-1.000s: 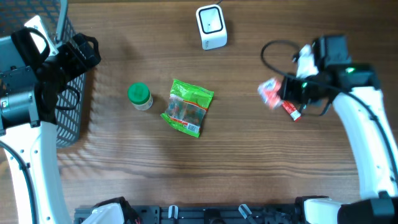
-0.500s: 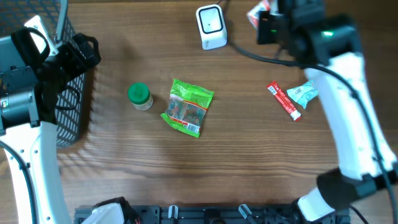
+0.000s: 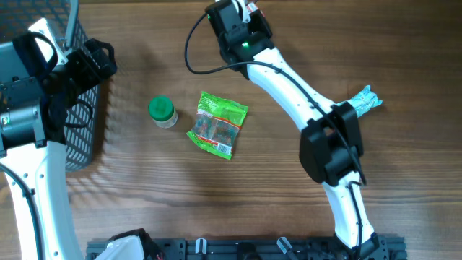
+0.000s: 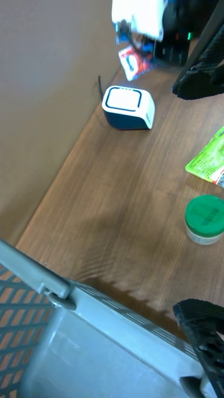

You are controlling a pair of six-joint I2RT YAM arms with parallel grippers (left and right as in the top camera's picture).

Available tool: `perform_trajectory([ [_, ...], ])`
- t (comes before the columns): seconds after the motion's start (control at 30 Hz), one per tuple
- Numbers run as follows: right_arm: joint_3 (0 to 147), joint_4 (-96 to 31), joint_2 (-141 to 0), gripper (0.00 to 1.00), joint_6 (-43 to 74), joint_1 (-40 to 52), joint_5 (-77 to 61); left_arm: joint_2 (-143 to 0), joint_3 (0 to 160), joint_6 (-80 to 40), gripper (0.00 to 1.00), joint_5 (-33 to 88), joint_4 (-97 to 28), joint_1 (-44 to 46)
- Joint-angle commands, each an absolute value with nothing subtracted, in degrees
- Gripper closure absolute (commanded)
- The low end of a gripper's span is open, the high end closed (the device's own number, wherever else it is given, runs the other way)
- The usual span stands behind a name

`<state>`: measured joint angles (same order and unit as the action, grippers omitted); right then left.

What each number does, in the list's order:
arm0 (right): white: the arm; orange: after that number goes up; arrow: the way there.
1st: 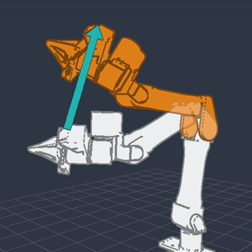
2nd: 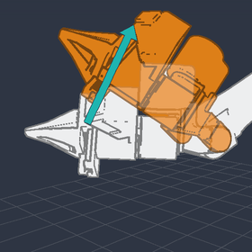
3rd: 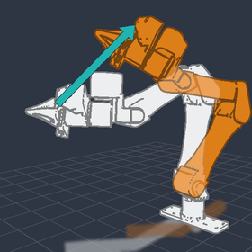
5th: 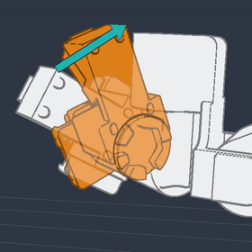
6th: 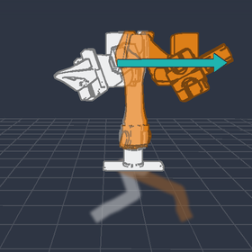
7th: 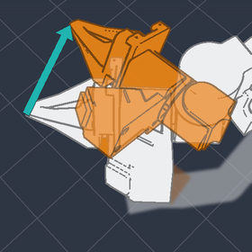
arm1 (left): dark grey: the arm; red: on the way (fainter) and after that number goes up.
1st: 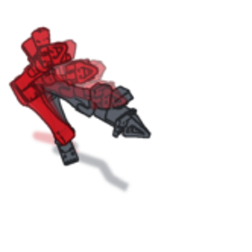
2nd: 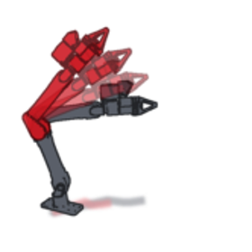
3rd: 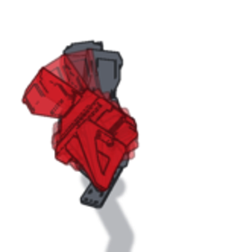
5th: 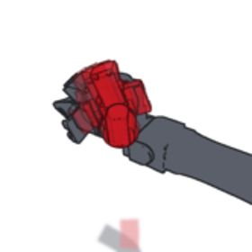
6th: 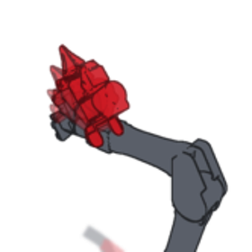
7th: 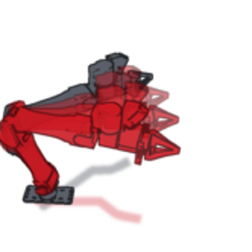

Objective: Scan the item barcode
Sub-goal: 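Hold the Kleenex packet in front of the white scanner, then drop the Kleenex packet on the right beside the red packet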

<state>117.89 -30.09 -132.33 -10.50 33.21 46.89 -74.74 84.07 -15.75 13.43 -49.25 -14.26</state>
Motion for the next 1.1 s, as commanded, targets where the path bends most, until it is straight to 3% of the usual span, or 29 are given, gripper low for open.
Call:
perform_trajectory([
  [0.0,118.85,-26.83,-135.31,0.96,-11.22,33.15,51.18,-74.78,84.55,-15.84,0.00,13.67,-49.17,-14.52],
  [0.27,118.87,-27.18,-132.57,0.96,-7.20,32.67,49.19,-74.78,84.55,-15.84,0.00,13.67,-49.17,-14.52],
  [0.37,118.87,-35.73,-125.64,0.96,-1.37,32.64,44.84,-74.78,84.55,-15.84,0.00,13.67,-49.17,-14.52],
  [0.6,118.87,-66.48,-105.69,0.96,12.73,27.55,17.32,-74.78,84.55,-15.84,0.00,13.67,-49.17,-14.52],
  [0.8,118.72,-86.19,-101.78,0.96,15.11,19.25,12.73,-74.78,84.55,-15.84,0.00,13.67,-49.17,-14.52],
  [0.9,115.59,-91.00,-101.78,0.96,16.82,15.09,12.73,-74.78,84.55,-15.84,0.00,13.67,-49.17,-14.52],
  [1.07,103.48,-88.33,-101.78,0.96,18.17,11.33,12.78,-74.78,84.55,-15.84,0.00,13.67,-49.17,-14.52],
])
